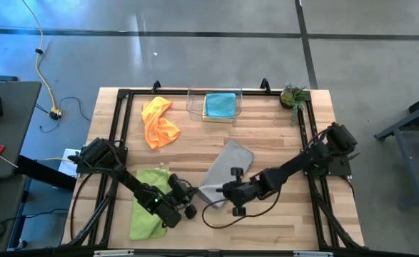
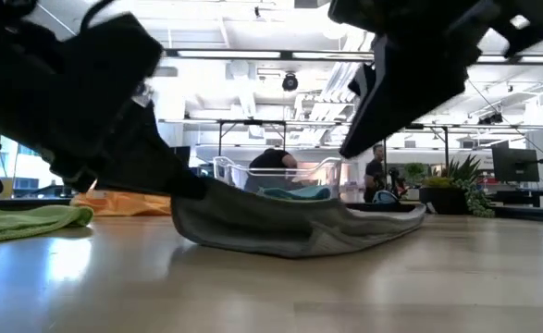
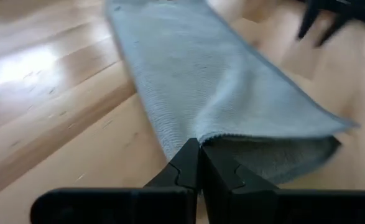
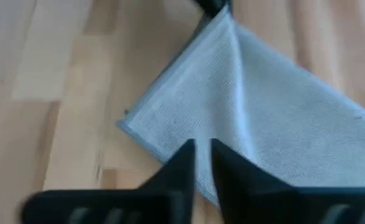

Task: Fold microfiber towels
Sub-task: Fold the gray towel on the table

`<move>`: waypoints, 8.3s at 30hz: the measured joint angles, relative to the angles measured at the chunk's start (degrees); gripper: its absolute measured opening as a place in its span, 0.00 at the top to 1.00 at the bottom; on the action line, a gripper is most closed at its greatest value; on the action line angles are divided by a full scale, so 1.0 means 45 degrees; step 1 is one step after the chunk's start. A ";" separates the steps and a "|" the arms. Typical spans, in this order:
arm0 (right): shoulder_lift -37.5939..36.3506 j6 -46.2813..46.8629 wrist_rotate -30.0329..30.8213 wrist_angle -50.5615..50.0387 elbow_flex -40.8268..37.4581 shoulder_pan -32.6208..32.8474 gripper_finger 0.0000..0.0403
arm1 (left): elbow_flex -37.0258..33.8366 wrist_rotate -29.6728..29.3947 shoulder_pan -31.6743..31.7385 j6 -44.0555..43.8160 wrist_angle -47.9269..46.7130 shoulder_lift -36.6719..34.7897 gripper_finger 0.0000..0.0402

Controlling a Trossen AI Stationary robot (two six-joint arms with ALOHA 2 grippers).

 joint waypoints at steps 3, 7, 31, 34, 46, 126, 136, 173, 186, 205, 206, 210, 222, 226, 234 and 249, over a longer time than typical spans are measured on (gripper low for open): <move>0.0355 -0.0456 -0.0164 0.0080 -0.0003 -0.0151 0.98 | 0.0005 0.0301 -0.0203 0.0963 0.0251 0.0000 0.98; 0.0621 -0.0405 -0.0419 0.0482 -0.0003 -0.0440 0.96 | 0.0005 0.1071 -0.0231 0.1366 0.0075 -0.0005 0.90; 0.1475 -0.0535 -0.1359 -0.1078 -0.0003 -0.0382 1.00 | 0.0010 0.4799 -0.1155 0.6171 -0.0594 -0.1491 0.76; 0.1421 -0.0555 -0.1331 -0.1461 0.0002 -0.0104 1.00 | -0.0268 0.5025 -0.1130 0.6821 0.0455 -0.1491 0.86; -0.1658 -0.0005 -0.1989 0.0636 -0.2789 0.0188 1.00 | -0.2855 0.8771 0.0928 0.7811 0.6163 -0.1477 1.00; 0.1111 0.0164 0.1447 -0.1201 -0.1042 0.1455 0.71 | -0.2982 1.2915 0.4789 1.1365 0.6908 -0.1467 1.00; 0.0637 0.0562 0.1098 -0.1287 -0.1293 0.1566 0.97 | -0.2987 1.2895 0.5821 1.1596 0.7056 -0.1741 1.00; -0.2440 0.1655 0.1646 -0.1066 -0.1251 0.1823 1.00 | 0.0509 0.7743 0.2115 1.5452 0.5127 0.1012 0.46; -0.2440 0.2034 0.1699 -0.1013 -0.1251 0.1819 1.00 | 0.1361 0.5130 0.1774 1.4399 0.5409 0.2089 0.62; -0.2440 0.3770 0.0986 -0.1516 -0.1234 0.2973 1.00 | 0.1068 0.3791 0.1375 1.3956 0.4295 0.0313 0.99; -0.2440 0.3839 0.0929 -0.1478 -0.1227 0.3051 1.00 | 0.1068 0.4157 0.1433 1.3318 0.3993 0.0002 0.99; -0.2447 0.4129 0.0800 -0.1208 -0.1223 0.3291 1.00 | 0.1087 0.5472 0.1541 1.0885 0.3201 -0.1180 1.00; -0.2765 0.4889 0.1947 -0.4831 0.0206 0.2660 1.00 | 0.1157 0.6035 0.2881 0.7273 0.1339 -0.2846 1.00; -0.2785 0.5490 0.2131 -0.6052 0.0285 0.2022 1.00 | 0.1164 0.6347 0.3733 0.7018 0.1240 -0.2713 1.00; -0.2785 0.5203 0.2535 -0.7369 0.0211 0.0300 1.00 | 0.1156 0.6619 0.5340 0.6928 0.0806 -0.2651 1.00; -0.2725 0.4121 0.1646 -0.5196 -0.1763 -0.2163 1.00 | 0.1156 0.7833 0.7084 0.7026 0.1232 -0.1447 1.00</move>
